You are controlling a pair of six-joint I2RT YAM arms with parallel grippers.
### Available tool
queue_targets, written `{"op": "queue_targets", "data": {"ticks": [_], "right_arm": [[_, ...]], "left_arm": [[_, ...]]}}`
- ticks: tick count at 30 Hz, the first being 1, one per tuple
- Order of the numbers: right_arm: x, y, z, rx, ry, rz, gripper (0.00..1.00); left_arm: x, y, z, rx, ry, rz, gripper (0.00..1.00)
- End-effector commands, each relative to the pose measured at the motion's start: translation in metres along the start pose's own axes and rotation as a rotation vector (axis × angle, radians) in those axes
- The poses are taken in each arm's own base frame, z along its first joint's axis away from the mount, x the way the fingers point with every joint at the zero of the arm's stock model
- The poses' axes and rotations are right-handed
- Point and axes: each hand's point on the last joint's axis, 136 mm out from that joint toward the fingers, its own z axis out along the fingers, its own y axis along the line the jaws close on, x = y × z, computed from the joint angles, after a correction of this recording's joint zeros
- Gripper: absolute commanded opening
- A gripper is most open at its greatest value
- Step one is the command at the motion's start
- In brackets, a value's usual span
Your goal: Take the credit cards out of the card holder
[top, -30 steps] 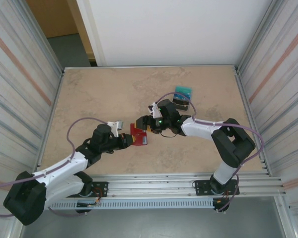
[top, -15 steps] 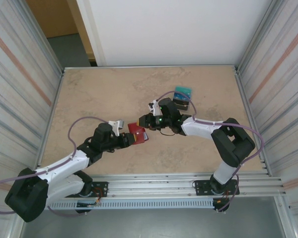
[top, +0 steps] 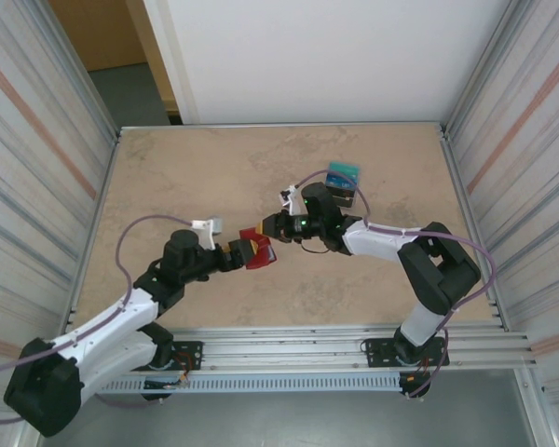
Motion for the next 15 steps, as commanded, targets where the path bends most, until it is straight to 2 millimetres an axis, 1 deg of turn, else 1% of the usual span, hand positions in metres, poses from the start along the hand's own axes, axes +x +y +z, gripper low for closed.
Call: {"op": "queue_targets", "data": {"ticks": [1,5,8,12,15], "right_arm": [[-0.015,0.019,-0.019,-0.062,-0.049,-0.015,0.02],[-0.025,0.027,-0.030,-0.092,-0.079,-0.018,0.01],[-0.030,0.036,-0.038,-0.132,-0.091,-0.015,0.01],[-0.035,0.053,-0.045,-0.215,-0.096,-0.006,0.02],[-0.037,0.063,-0.049,-0.268,-0.093,0.004,0.03]], "left_arm": [[-0.021,-0.005,-0.012,0.014,-0.113,0.045,0.89],[-0.028,-0.010,-0.020,0.067,-0.169,0.084,0.85],[-0.028,-0.015,-0.020,0.106,-0.159,0.096,0.79],[-0.027,-0.027,-0.017,0.177,-0.135,0.110,0.69],[-0.029,-0.040,-0.016,0.245,-0.132,0.115,0.64]]}}
